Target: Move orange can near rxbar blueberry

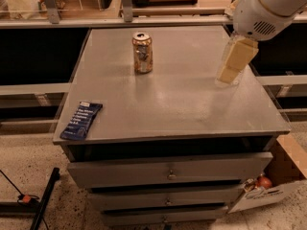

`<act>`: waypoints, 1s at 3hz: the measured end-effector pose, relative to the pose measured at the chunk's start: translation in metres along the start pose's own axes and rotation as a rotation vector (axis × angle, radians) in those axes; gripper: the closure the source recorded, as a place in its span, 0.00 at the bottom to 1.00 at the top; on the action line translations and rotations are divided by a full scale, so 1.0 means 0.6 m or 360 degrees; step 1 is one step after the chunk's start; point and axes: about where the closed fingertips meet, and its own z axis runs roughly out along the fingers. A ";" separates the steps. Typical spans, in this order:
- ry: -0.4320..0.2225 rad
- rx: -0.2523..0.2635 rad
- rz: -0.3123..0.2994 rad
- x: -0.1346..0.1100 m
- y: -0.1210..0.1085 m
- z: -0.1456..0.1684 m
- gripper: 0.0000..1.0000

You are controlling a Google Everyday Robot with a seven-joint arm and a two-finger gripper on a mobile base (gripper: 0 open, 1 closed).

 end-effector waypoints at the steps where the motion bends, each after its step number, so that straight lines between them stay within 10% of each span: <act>1: -0.0056 0.0064 0.0015 -0.006 -0.052 0.038 0.00; 3: -0.0393 0.0137 0.0054 -0.057 -0.146 0.111 0.00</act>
Offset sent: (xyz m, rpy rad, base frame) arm 0.1277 0.0100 -0.0072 0.2528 -0.1653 0.0301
